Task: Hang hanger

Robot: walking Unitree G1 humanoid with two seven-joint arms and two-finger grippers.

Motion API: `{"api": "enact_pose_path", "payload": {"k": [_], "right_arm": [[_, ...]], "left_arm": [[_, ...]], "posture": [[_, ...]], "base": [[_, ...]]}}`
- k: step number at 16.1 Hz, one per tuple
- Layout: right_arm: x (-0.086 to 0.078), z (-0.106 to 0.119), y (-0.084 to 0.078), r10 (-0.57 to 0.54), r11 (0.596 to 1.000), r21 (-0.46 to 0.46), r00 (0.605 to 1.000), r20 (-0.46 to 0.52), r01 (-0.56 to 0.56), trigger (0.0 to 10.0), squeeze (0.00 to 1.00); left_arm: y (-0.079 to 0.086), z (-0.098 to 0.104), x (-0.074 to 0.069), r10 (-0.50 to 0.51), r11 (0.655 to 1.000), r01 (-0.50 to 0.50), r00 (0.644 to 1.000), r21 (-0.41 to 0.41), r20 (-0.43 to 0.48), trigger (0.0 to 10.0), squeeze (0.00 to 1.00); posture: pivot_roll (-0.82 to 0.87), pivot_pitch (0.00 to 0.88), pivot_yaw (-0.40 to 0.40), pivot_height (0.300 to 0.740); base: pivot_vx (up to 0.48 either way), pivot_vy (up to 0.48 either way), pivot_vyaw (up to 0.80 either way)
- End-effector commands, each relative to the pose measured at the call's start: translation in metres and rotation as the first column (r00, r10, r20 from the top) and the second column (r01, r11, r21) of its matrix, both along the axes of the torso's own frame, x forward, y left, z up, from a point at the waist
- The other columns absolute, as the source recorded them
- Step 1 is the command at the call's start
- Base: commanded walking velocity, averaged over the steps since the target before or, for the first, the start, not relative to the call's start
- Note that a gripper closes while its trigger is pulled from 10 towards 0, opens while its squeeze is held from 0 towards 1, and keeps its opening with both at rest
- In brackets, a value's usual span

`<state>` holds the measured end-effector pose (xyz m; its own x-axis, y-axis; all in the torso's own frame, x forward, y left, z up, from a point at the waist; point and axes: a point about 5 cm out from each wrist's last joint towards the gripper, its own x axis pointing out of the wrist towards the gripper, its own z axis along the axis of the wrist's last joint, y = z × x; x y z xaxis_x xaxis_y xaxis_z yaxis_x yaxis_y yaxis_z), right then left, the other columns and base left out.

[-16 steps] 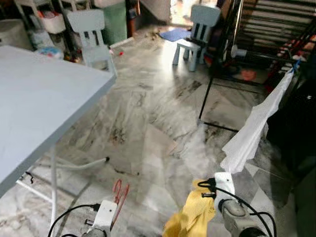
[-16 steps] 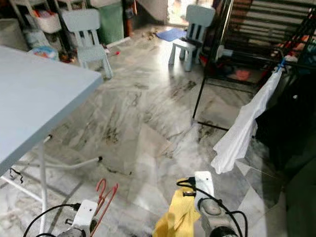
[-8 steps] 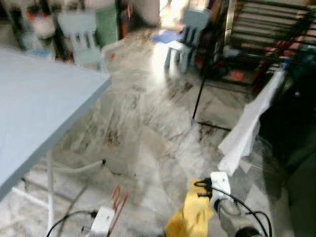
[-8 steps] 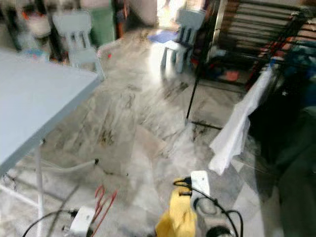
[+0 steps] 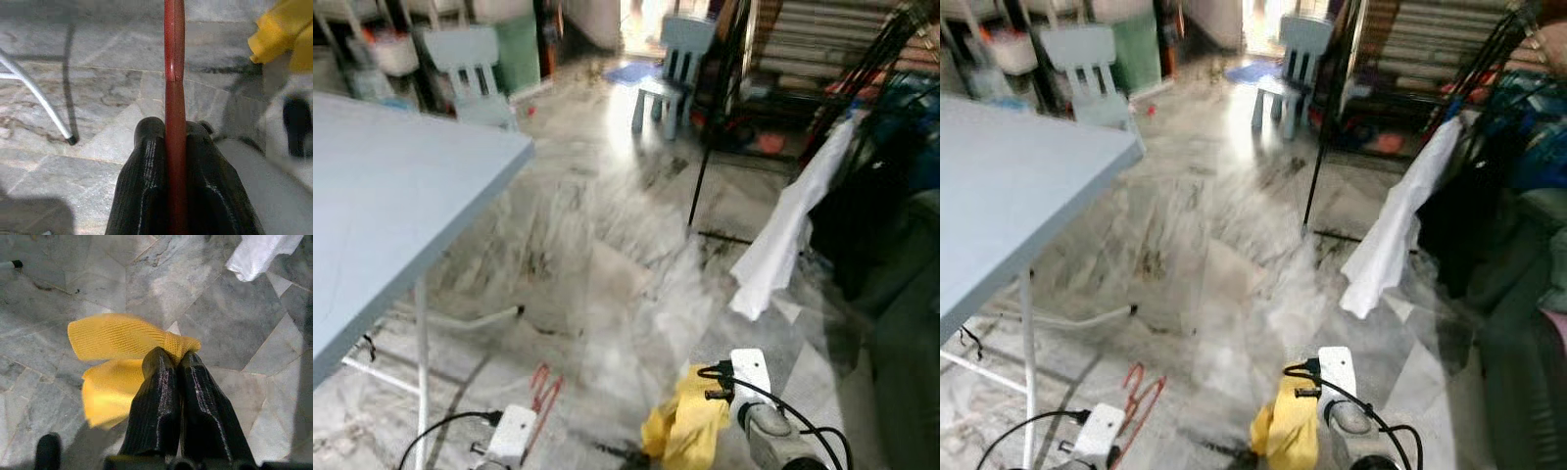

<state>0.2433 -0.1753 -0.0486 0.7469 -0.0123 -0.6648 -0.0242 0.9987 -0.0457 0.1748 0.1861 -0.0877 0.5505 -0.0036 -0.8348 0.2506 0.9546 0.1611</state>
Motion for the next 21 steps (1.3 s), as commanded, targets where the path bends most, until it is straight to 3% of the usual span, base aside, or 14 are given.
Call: {"api": "enact_pose_path", "payload": {"k": [1,3,8,15,19,21], "right_arm": [[0.006,0.005,-0.004,-0.009,1.000,-0.014,1.000,0.019,0.009,10.0,0.00],[0.006,0.005,-0.003,-0.002,1.000,-0.017,1.000,0.017,0.003,10.0,0.00],[0.008,0.006,-0.001,0.021,0.999,-0.030,1.000,0.018,-0.020,10.0,0.00],[0.006,0.002,0.009,0.032,0.999,0.012,0.999,-0.029,-0.032,10.0,0.00],[-0.002,-0.005,0.010,-0.014,1.000,0.016,0.996,-0.087,0.016,10.0,0.00],[-0.012,-0.012,0.006,-0.076,0.996,0.039,0.983,-0.165,0.084,10.0,0.00]], "left_arm": [[-0.007,0.000,0.002,-0.014,0.999,0.014,1.000,-0.032,0.014,10.0,0.00],[-0.008,0.002,0.004,-0.010,0.997,0.012,1.000,-0.072,0.027,10.0,0.00],[-0.009,0.003,0.007,-0.016,0.998,0.018,1.000,-0.057,0.026,10.0,0.00],[0.003,0.008,0.016,0.254,0.965,-0.250,0.965,-0.072,0.055,10.0,0.00],[0.008,0.013,0.026,0.249,0.968,-0.244,0.966,-0.064,0.077,10.0,0.00],[0.013,0.013,0.025,0.228,0.974,-0.226,0.971,-0.032,0.067,10.0,0.00]], "posture": [[0.02,0.000,0.014,0.740],[0.03,0.000,0.011,0.740],[0.03,0.000,0.011,0.740],[0.07,0.000,-0.024,0.740],[0.09,0.000,-0.015,0.740],[0.08,0.000,-0.002,0.740]], "base": [[0.000,0.000,0.00],[0.000,0.000,0.00],[0.000,0.000,0.00],[0.000,0.000,0.00],[0.000,0.000,0.00],[0.000,0.000,0.00]]}}
